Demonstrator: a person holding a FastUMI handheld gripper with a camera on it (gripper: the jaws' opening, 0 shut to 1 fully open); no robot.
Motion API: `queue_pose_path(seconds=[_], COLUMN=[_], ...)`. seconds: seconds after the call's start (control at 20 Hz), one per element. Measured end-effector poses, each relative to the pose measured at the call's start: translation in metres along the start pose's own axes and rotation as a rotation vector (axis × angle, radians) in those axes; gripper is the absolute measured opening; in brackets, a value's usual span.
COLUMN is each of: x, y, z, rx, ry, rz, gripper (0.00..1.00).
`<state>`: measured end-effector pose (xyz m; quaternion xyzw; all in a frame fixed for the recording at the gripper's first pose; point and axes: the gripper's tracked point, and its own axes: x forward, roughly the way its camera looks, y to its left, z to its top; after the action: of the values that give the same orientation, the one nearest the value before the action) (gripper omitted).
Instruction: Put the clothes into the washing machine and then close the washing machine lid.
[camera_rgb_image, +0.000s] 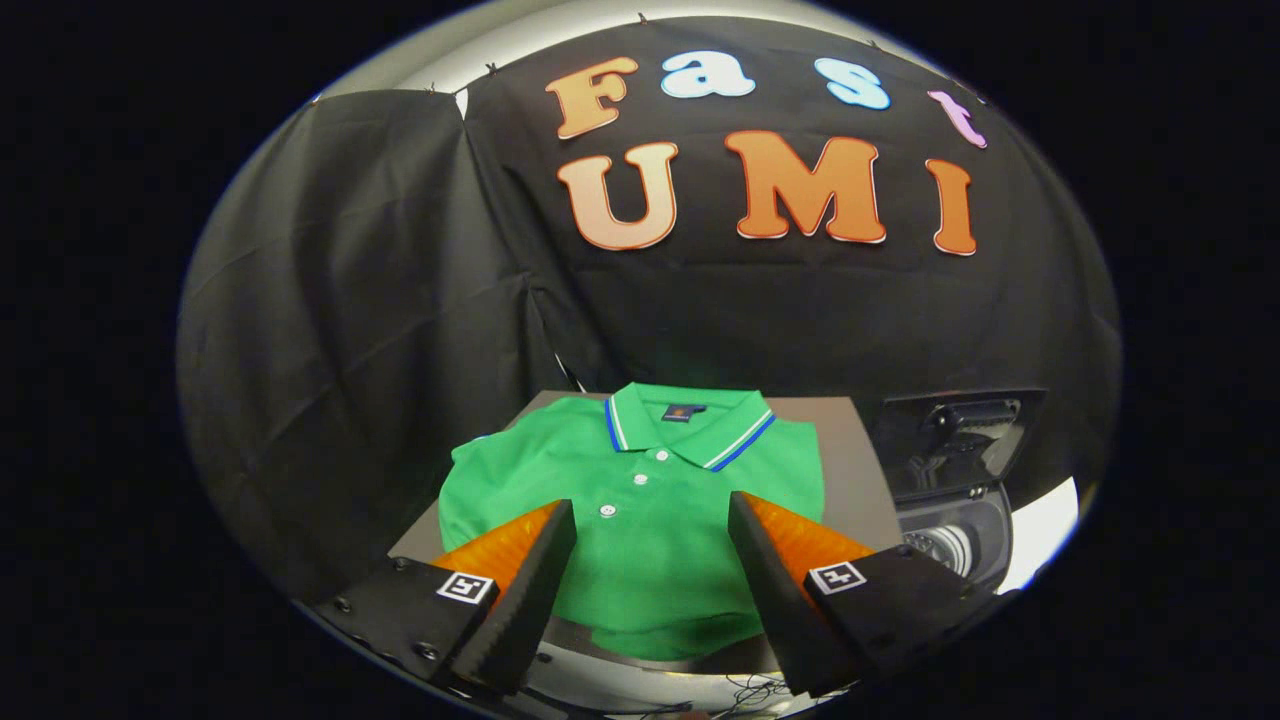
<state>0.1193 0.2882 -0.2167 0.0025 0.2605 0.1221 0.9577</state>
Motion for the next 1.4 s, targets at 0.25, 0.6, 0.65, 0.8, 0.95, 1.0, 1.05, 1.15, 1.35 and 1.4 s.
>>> queue_pose_path(seconds=[0.25, 0.6, 0.65, 0.8, 0.95, 1.0, 1.05, 1.15, 1.35, 1.4], x=[0.024, 0.042, 0.042, 0.043, 0.041, 0.042, 0.042, 0.042, 0.036, 0.034], y=[0.012, 0.013, 0.014, 0.019, 0.022, 0.023, 0.022, 0.019, 0.014, 0.013], z=[-0.022, -0.040, -0.038, -0.042, -0.040, -0.040, -0.036, -0.035, -0.029, -0.027], rx=[-0.042, -0.012, -0.015, -0.045, -0.040, -0.015, 0.008, 0.080, 0.150, 0.143], ry=[0.064, 0.121, 0.115, 0.121, 0.106, 0.103, 0.104, 0.130, 0.138, 0.132], rz=[-0.049, -0.041, -0.029, 0.018, 0.068, 0.079, 0.098, 0.125, 0.160, 0.156], gripper=[0.99, 0.97, 0.96, 0.77, 0.60, 0.51, 0.42, 0.34, 0.18, 0.16])
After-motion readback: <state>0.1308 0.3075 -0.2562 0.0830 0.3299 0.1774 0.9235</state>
